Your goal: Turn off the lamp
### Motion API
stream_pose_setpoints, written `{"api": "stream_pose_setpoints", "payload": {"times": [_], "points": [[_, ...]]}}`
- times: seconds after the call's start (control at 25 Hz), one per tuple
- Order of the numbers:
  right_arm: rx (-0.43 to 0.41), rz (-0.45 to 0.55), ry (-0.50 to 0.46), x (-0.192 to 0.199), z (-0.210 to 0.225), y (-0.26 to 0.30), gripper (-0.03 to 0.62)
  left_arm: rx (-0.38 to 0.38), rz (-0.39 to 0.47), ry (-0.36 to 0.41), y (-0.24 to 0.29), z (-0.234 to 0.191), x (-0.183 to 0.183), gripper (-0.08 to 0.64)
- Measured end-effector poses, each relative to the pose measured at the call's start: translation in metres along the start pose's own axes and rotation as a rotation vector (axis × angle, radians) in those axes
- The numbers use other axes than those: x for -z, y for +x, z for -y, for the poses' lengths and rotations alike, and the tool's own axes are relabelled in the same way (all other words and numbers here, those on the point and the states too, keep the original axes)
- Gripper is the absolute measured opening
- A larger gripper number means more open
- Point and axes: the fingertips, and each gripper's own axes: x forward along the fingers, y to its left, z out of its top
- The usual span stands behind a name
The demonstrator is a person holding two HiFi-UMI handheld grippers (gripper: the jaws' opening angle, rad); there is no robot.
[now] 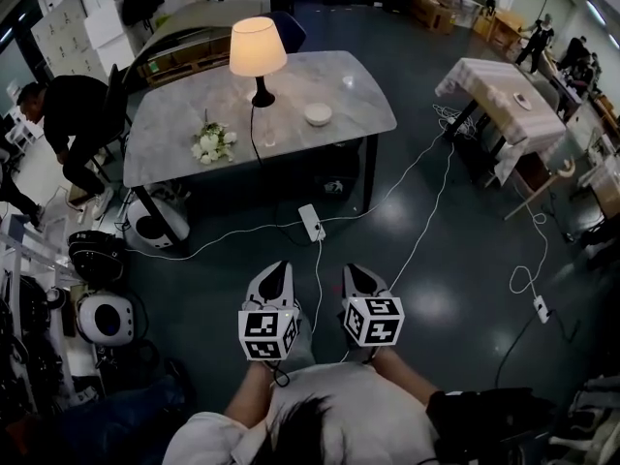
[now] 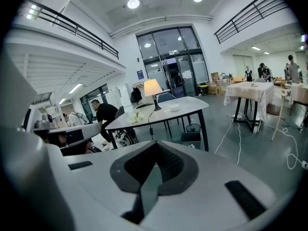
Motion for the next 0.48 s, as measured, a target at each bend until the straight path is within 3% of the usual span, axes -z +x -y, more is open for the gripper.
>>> {"api": "stream_pose_setpoints", "payload": {"times": [0.48], "points": [[-0.014, -0.045, 0.012, -0.051, 0.008, 0.100, -0.002, -0.044, -0.049, -0.019, 0.076, -0.069, -0.026, -0.005]]}}
